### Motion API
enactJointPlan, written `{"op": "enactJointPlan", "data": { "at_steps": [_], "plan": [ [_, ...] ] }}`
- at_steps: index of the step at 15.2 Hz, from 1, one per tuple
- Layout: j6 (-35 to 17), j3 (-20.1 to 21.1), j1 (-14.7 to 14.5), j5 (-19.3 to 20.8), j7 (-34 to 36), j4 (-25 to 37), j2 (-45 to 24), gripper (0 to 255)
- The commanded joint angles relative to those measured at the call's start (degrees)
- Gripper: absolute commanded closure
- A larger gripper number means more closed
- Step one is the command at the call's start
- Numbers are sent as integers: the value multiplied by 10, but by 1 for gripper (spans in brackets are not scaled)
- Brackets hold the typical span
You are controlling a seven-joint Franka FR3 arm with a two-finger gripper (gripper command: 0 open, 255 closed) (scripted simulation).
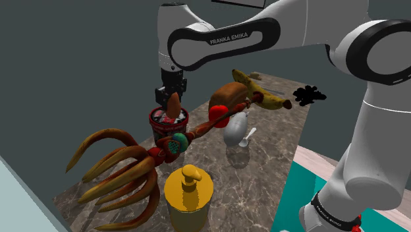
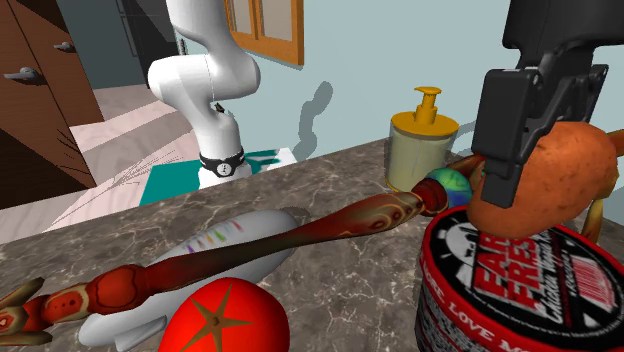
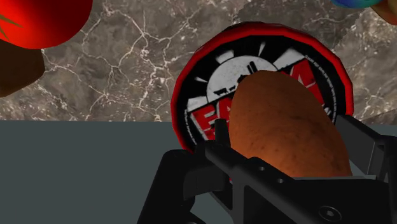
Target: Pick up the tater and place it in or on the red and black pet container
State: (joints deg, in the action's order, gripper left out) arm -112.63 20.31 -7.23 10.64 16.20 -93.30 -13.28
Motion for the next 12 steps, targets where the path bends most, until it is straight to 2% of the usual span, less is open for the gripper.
{"op": "enactJointPlan", "data": {
  "at_steps": [1, 4, 5, 10, 12],
  "plan": [
    [2, 0, 0, 0, 1, -5, -5, 255],
    [2, 0, 0, 0, 1, -5, -5, 255],
    [3, 0, -2, 2, 3, -1, -8, 0],
    [2, 0, 0, 0, 1, -5, -5, 0],
    [37, 2, -2, -4, -3, 22, 3, 0]
  ]
}}
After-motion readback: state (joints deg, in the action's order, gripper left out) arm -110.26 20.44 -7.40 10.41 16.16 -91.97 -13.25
